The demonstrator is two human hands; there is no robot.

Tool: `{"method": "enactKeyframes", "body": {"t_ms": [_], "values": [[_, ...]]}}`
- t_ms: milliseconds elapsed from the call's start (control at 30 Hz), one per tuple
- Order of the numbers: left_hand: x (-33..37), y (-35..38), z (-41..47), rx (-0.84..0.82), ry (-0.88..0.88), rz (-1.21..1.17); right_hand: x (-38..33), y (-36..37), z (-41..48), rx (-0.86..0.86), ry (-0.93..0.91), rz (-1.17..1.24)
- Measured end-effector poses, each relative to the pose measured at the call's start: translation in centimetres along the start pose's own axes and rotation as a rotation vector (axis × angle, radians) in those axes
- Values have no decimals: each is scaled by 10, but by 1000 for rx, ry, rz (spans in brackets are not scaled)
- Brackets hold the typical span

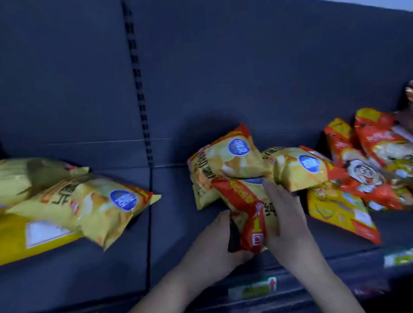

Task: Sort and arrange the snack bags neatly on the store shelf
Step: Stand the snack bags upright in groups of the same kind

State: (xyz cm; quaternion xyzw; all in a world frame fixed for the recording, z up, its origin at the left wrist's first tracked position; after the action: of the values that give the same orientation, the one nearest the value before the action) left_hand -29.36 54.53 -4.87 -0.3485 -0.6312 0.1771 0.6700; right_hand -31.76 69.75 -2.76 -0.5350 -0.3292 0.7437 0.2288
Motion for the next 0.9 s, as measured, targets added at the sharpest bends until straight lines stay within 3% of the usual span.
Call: {"method": "enactKeyframes", "body": {"t_ms": [100,233,367,467,600,733,900], "values": [[-12,-30,-31,221,-99,79,-33,18,10,-57,-204,63],[-46,-75,-76,557,-237,182,-75,60,16,-240,-320,180],[-78,-110,-111,774,-412,280,-102,104,38,-456,-294,214],[-98,-120,-116,728,-475,247,-109,137,71,-653,-204,53],[-124,-119,-105,521,-534,58,-121,167,105,-686,-129,-76],[-137,-118,-99,492,-462,-120,-120,187,116,-638,-49,-18],[-135,-132,-89,494,-351,-216,-127,171,103,-458,-42,129]]}}
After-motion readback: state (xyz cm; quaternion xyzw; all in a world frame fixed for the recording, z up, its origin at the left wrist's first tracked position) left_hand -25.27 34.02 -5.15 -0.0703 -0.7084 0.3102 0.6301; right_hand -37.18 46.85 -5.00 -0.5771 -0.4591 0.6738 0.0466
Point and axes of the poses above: each hand's wrist, its own z-axis towards the middle knuckle, its own y-axis out of the palm, x = y × z, the point moved 1 cm from there along z, towards the middle knuckle, and after that the axes turned 9 degrees about z, right-handed, at the moved point
